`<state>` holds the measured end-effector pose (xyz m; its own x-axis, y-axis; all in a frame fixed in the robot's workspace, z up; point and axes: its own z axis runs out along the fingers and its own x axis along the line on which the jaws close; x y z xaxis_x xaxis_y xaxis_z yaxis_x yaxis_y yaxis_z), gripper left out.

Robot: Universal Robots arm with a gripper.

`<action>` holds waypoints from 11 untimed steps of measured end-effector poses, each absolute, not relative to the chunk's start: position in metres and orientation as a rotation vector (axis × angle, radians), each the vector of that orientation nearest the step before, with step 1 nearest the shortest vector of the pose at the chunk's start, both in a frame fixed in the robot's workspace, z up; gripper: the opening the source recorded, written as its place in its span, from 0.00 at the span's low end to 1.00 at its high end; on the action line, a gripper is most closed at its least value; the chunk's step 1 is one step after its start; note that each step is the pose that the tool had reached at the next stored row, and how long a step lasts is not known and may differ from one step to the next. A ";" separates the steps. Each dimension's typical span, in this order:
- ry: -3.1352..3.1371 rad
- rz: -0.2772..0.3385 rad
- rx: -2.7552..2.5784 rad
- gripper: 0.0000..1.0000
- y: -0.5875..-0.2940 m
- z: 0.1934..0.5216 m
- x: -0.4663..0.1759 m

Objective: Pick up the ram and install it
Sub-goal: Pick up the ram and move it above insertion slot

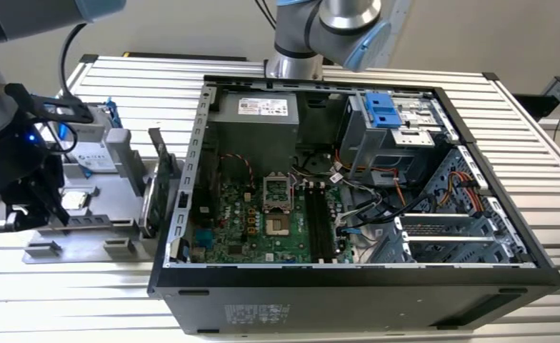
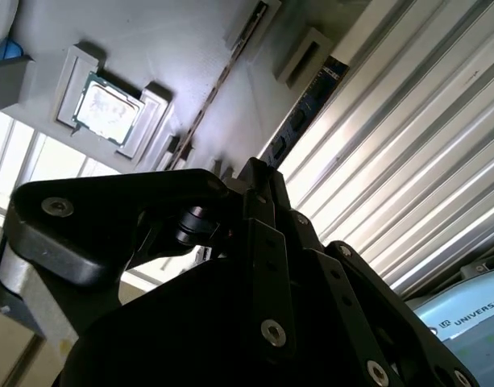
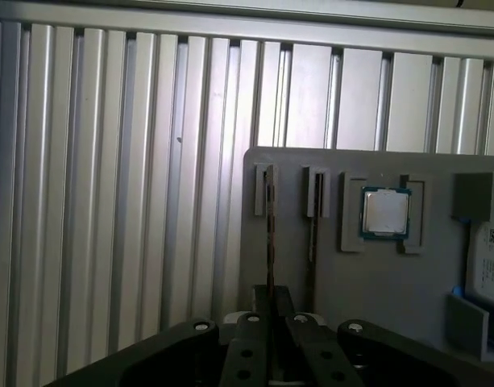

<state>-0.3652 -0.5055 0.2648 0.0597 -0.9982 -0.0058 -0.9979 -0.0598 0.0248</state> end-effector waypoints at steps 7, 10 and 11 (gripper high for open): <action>-2.144 -0.033 2.277 0.00 -0.505 0.270 -0.365; -2.144 -0.033 2.277 0.00 -0.505 0.272 -0.365; -2.144 -0.033 2.276 0.00 -0.505 0.273 -0.365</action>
